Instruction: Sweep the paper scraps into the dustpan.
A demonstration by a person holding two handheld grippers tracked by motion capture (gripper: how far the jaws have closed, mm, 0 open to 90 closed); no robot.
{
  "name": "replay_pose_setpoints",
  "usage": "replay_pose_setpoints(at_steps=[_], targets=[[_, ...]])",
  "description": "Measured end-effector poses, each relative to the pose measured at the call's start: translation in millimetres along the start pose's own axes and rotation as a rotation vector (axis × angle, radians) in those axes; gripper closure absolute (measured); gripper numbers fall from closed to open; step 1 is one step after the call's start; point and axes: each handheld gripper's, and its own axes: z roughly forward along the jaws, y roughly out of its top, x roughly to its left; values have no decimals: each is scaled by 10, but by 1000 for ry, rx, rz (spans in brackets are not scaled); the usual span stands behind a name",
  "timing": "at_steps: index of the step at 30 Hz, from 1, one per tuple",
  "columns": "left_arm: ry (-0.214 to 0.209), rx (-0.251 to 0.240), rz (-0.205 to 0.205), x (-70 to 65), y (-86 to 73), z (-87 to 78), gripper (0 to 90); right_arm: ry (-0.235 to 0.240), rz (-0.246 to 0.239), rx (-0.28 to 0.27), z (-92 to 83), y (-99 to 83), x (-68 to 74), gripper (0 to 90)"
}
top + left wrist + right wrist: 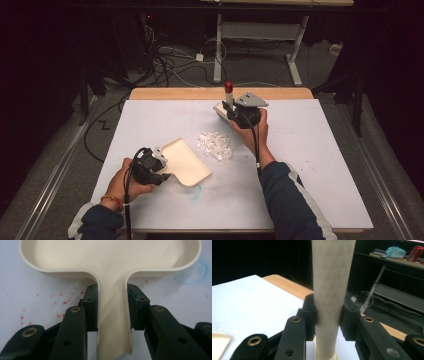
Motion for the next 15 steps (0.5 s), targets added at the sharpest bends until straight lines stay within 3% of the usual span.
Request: replay_pose_setpoints(at_steps=[7, 15], targets=[[1, 4, 1, 3, 21, 3, 635, 63, -24, 9, -31, -16, 225, 698], [-13, 7, -4, 25, 65, 57, 635, 146, -37, 7, -62, 9, 379, 695]])
